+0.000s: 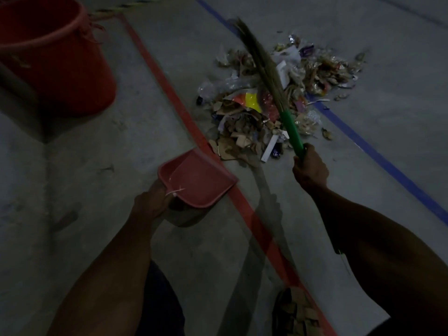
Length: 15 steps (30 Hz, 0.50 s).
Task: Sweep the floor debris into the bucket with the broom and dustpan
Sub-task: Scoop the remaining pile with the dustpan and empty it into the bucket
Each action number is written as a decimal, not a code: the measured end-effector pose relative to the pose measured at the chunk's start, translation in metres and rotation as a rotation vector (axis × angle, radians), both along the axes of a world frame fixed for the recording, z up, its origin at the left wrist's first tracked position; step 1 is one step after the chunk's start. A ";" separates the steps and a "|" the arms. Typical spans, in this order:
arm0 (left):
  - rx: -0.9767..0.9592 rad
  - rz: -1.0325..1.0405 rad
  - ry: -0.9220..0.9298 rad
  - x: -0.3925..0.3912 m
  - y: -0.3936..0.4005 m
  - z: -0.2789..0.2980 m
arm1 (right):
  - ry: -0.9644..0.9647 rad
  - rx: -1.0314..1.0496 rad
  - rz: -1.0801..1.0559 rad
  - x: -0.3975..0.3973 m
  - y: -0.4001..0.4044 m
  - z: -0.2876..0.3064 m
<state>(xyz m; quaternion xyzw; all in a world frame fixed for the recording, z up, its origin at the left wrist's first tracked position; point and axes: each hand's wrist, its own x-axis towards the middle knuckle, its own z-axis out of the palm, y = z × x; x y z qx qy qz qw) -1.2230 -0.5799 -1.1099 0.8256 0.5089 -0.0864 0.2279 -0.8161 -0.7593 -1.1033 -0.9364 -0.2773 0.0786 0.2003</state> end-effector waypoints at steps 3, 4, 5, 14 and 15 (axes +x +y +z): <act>0.043 0.014 -0.021 0.018 -0.001 0.004 | -0.004 -0.002 -0.083 0.008 -0.014 0.000; 0.057 0.013 -0.011 0.024 -0.001 0.005 | -0.006 0.001 -0.110 0.011 -0.019 -0.001; 0.069 0.012 -0.005 0.029 -0.001 0.006 | -0.006 0.001 -0.136 0.013 -0.023 -0.002; 0.063 -0.038 -0.024 0.071 0.008 0.006 | 0.125 -0.105 -0.182 0.052 -0.043 -0.016; 0.058 -0.035 -0.017 0.076 0.010 0.006 | 0.134 -0.121 -0.151 0.054 -0.044 -0.019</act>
